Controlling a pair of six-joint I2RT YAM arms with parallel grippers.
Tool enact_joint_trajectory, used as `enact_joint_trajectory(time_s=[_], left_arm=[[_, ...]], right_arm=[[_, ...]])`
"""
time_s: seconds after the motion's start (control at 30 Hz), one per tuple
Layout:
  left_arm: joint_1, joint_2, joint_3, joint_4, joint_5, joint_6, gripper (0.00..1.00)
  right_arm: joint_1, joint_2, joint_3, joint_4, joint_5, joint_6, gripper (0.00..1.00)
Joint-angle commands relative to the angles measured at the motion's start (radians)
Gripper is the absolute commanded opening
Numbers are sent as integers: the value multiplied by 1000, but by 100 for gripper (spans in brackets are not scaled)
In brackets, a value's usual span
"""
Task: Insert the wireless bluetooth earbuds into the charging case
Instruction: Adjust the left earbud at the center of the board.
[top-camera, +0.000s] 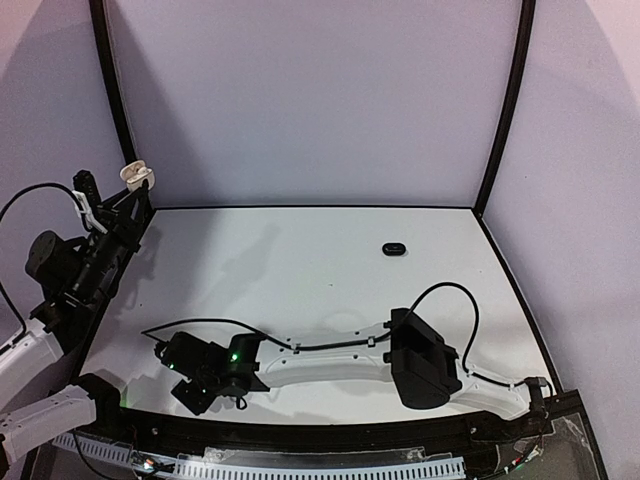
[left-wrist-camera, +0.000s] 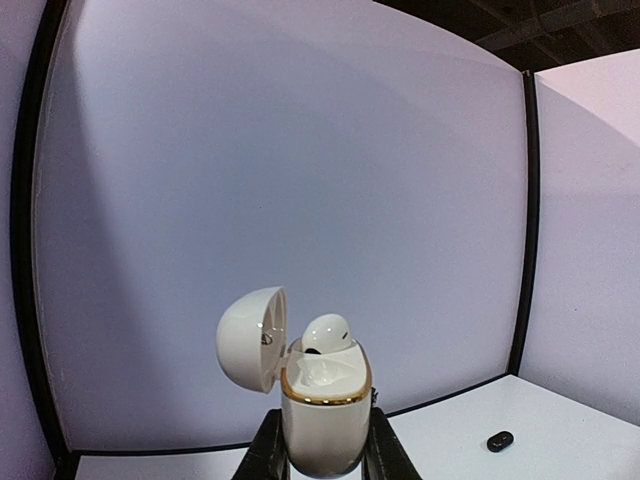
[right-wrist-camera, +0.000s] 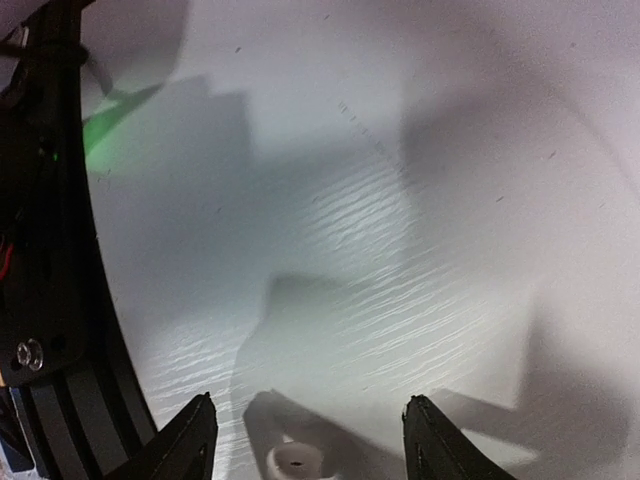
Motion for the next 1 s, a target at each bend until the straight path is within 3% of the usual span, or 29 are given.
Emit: enact_joint_trajectory(time_s=[0.0,0.33,0.7,0.87,0.97], left_arm=[[-6,-9,-21,2,12,-8,1],[-11,-2,-21,8,14,-7,1],[-16,4,-12,8,23,-15,1],[-17,5,-11,7,24,-11,1],[-17,5,-11,6,24,-13,1]], right_arm=[[34,-9,-6,-33,-13,12,62],[36,-27,-79,-17,-7,51,35],[35,-60,-118,-95,21,78,32],[35,-82,-149,-103,33,82,18],[34,-91,-155,-109,53,80,16]])
